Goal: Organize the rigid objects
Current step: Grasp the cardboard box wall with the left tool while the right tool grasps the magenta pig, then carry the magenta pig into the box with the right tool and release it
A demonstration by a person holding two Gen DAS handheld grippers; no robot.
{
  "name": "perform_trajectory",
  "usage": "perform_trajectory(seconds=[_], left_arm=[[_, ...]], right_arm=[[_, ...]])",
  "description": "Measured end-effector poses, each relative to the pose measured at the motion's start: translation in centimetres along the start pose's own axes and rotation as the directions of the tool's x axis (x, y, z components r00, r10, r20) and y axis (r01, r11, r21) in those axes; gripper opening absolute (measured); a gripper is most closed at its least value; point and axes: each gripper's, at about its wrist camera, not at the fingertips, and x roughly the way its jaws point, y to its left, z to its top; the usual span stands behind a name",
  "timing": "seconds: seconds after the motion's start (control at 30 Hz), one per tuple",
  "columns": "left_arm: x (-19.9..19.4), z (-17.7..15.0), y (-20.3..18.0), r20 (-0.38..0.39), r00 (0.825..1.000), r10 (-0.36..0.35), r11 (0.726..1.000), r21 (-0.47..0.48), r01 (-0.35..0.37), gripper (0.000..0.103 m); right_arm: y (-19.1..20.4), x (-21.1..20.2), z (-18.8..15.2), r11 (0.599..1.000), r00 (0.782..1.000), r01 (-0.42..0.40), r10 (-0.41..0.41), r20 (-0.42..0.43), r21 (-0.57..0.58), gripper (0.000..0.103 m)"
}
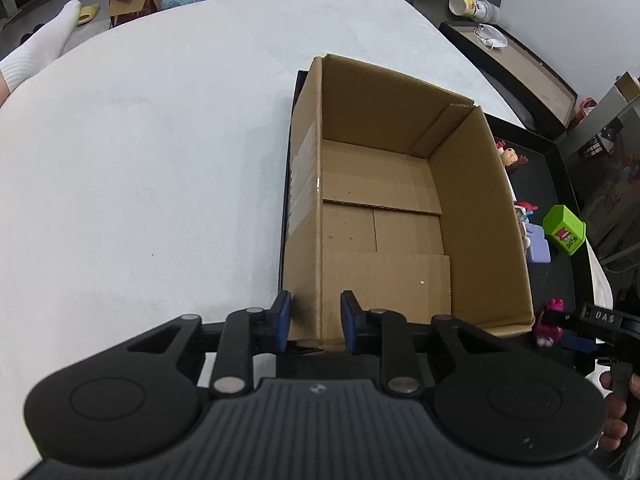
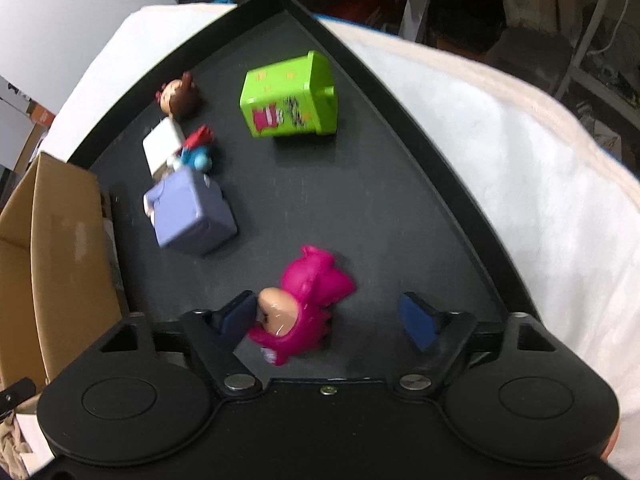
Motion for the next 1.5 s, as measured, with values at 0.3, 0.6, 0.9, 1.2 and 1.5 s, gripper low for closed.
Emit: perform_trajectory(seconds=[0.3,0.6,0.9,1.2,1.5], left_arm=[[-0.3,-0.3,0.8,0.023,1.000,-0.006,1.000,-0.017,0.007,0.015],[-0.2,-0.7,1.4,0.029,0.999,-0.037,0.999,-0.019,0.038,0.015],[-0.2,-0.4,2.0,0.025,0.998,-0.053,0.999,-0.008,0.053,0.015],[-0.2,-0.1,2.2,0.011,0.998,-0.060,0.998,-0.020,0.061,0.015],[0.1,0.0,2.6,0.002,0.996,-0.084,0.996,-0.030,0.085,0.015]], right_arm=[[0.5,-1.7,-0.8,0.998,0.998,-0.059,0.059,0.001,-0.038,0.040],[2.7,-5.1,-0.9,0.990,0.992,-0.115,0.118,0.039,-0.078,0.040],[7.2,-8.9,0.0,0.972,0.980,-0.158,0.175,0.091,-0.175,0.041],[12.0,-10.4,0.7,0.949,0.972,-0.167,0.204,0.117,-0.266,0.041],[16.7,-10.5,0.6,0.918,0.968,-0.168,0.223,0.117,-0.360,0.041]])
